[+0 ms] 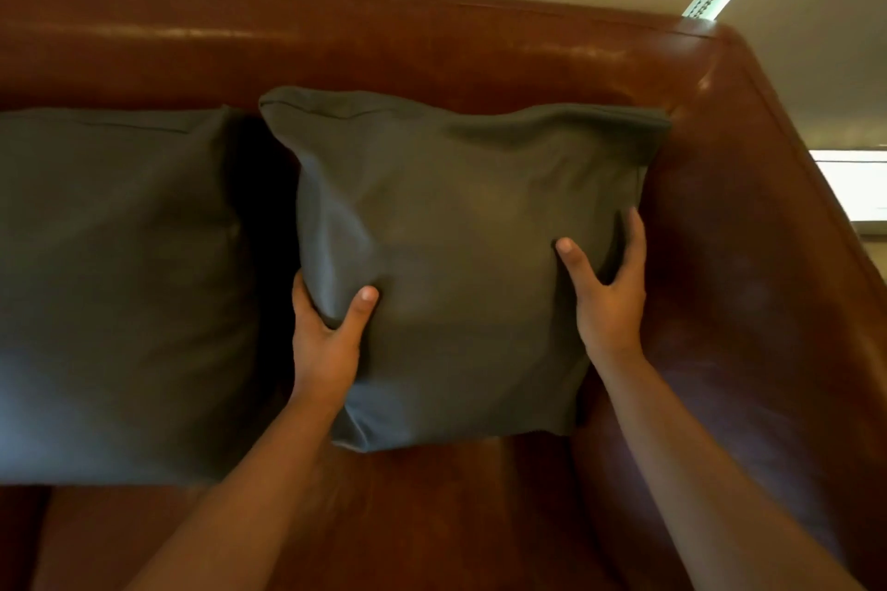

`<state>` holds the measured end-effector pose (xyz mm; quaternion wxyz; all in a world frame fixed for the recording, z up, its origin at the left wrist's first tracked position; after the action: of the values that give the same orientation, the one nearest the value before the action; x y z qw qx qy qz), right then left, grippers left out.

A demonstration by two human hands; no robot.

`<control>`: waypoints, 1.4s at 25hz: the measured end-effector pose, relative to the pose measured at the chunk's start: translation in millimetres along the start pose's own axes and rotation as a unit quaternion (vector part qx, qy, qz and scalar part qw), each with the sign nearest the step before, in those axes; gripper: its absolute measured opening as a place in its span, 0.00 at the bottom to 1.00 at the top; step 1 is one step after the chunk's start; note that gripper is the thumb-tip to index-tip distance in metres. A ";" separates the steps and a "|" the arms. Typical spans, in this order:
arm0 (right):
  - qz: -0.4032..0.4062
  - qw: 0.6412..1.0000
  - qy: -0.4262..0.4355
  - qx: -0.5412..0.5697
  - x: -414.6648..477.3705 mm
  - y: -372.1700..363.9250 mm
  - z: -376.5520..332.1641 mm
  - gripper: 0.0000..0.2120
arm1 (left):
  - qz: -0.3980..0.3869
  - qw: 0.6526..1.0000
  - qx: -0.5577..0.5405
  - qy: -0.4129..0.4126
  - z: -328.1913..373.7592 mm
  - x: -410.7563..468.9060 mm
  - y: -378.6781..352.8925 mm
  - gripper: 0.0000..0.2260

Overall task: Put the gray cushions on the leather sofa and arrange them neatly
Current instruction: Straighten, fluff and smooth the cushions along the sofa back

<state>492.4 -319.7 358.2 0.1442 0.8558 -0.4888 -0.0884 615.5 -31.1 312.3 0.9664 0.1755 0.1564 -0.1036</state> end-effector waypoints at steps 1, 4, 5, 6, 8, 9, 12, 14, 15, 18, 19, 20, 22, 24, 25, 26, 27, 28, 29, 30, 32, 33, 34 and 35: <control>-0.006 1.000 0.021 -0.002 0.2 4.0 -0.8 0.47 | -0.008 1.000 0.003 -0.010 2.1 1.0 -2.0 0.50; -0.036 0.997 0.015 -0.068 2.8 5.1 -3.3 0.50 | 0.014 0.997 0.062 -0.036 14.6 5.1 -1.5 0.50; -0.031 0.990 0.041 -0.130 -0.5 4.1 -9.2 0.49 | 0.051 0.990 0.113 -0.068 22.0 0.2 1.4 0.49; -0.015 0.974 0.105 -0.200 -6.4 2.9 -20.8 0.46 | 0.091 0.972 0.178 -0.126 33.9 -8.7 2.2 0.47; -0.018 0.917 0.264 -0.297 -26.3 -5.7 -44.7 0.38 | 0.123 0.901 0.304 -0.285 60.7 -33.1 -11.4 0.41; -0.049 0.887 0.324 -0.325 -35.1 -13.4 -50.1 0.36 | 0.107 0.858 0.350 -0.359 72.4 -42.3 -25.5 0.38; -0.126 0.837 0.371 -0.381 -30.7 -33.9 -40.3 0.34 | 0.061 0.763 0.454 -0.456 94.9 -31.0 -59.5 0.31; -0.134 0.835 0.356 -0.398 -12.0 -43.2 -29.4 0.34 | 0.068 0.750 0.490 -0.439 100.8 -9.3 -67.4 0.30; -0.135 0.836 0.350 -0.401 -4.7 -47.8 -25.5 0.34 | 0.071 0.748 0.499 -0.432 100.3 -0.9 -69.8 0.30; -0.128 0.835 0.350 -0.405 7.9 -61.1 -18.4 0.34 | 0.085 0.738 0.517 -0.425 94.5 15.8 -75.3 0.30; -0.126 0.835 0.352 -0.403 11.8 -64.3 -16.9 0.34 | 0.091 0.736 0.518 -0.426 93.4 20.7 -77.5 0.30; -0.123 0.837 0.353 -0.401 15.2 -66.8 -15.2 0.34 | 0.096 0.735 0.517 -0.427 92.9 25.0 -79.7 0.31; -0.118 0.839 0.353 -0.397 20.9 -70.5 -11.1 0.34 | 0.101 0.734 0.516 -0.430 90.8 33.2 -83.7 0.31; -0.111 0.841 0.356 -0.393 23.7 -75.8 -7.4 0.33 | 0.105 0.729 0.519 -0.433 86.3 41.0 -85.4 0.30; -0.108 0.841 0.358 -0.391 23.4 -78.9 -5.6 0.33 | 0.105 0.728 0.521 -0.433 84.0 43.4 -85.7 0.30; -0.107 0.842 0.358 -0.389 23.3 -81.8 -3.8 0.33 | 0.103 0.726 0.525 -0.432 82.1 45.5 -85.6 0.30; -0.108 0.843 0.358 -0.387 23.2 -83.5 -2.6 0.33 | 0.102 0.725 0.528 -0.431 80.8 46.4 -85.1 0.30; -0.112 0.844 0.356 -0.386 22.8 -84.1 -2.4 0.33 | 0.100 0.725 0.530 -0.428 80.4 46.2 -84.3 0.30; -0.117 0.843 0.353 -0.389 21.8 -83.6 -3.2 0.33 | 0.097 0.726 0.532 -0.425 80.6 45.2 -83.1 0.30; -0.122 0.842 0.349 -0.394 20.4 -82.4 -4.7 0.34 | 0.093 0.728 0.532 -0.422 81.5 43.4 -81.7 0.30; -0.134 0.839 0.341 -0.404 16.5 -80.9 -9.6 0.34 | 0.084 0.734 0.530 -0.417 83.9 38.6 -75.8 0.30; -0.142 0.837 0.336 -0.407 13.9 -80.6 -12.3 0.34 | 0.078 0.739 0.524 -0.415 86.2 34.6 -71.6 0.30; -0.152 0.836 0.334 -0.409 9.6 -80.7 -16.3 0.34 | 0.069 0.749 0.512 -0.416 89.5 28.5 -64.4 0.30; -0.163 0.835 0.332 -0.406 5.4 -80.2 -20.5 0.34 | 0.055 0.762 0.491 -0.420 93.7 21.4 -55.9 0.31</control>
<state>566.3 -282.5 350.7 0.6162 0.7655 -0.1849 -0.0115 646.0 -120.3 371.3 0.7213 0.5728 -0.3470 -0.1765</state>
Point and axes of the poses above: each hand's wrist, its own x-axis towards the middle knuckle, its own y-axis out of the back of the hand, z = x × y, the point moved 5 cm from there along x, towards the middle knuckle, and after that the axes turned 4 degrees about x, right-handed, at the moved point
